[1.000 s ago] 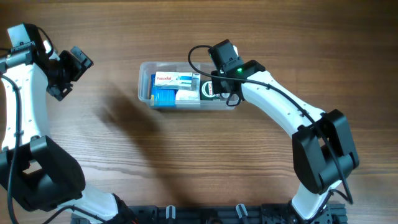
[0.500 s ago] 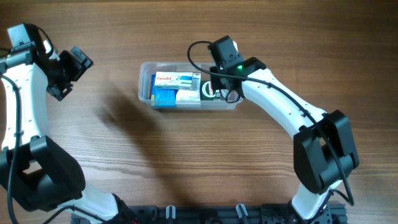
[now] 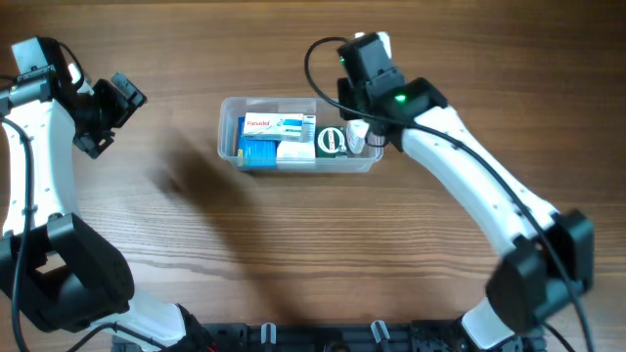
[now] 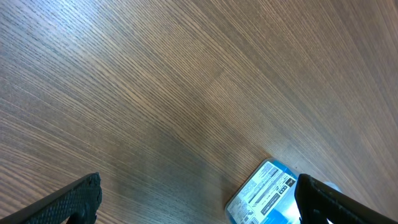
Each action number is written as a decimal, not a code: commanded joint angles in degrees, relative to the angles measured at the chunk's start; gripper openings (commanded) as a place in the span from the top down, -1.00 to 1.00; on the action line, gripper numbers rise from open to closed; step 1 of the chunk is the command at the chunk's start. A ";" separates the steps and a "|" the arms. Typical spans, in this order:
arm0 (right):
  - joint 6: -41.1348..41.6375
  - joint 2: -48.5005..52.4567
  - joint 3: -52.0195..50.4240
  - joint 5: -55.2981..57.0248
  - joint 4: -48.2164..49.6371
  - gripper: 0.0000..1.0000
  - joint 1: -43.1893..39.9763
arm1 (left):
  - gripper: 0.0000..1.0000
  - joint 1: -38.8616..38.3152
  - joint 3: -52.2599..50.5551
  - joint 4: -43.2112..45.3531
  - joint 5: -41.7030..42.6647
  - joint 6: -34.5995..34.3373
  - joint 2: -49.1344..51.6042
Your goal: Pack container
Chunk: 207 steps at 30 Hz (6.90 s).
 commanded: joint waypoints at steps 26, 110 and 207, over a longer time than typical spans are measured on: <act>12.72 -74.44 -8.46 5.77 -36.09 -1.00 -1.09 | -0.99 0.20 0.94 0.15 -0.35 -0.76 -0.85; 6.67 -99.58 -86.18 -26.51 41.27 -1.00 -4.70 | -0.99 0.20 0.94 0.15 -0.35 -0.76 -0.85; -35.47 -99.71 -86.18 -21.14 40.68 -1.00 -22.80 | -1.00 -16.20 -63.76 8.61 -1.01 -0.76 -89.29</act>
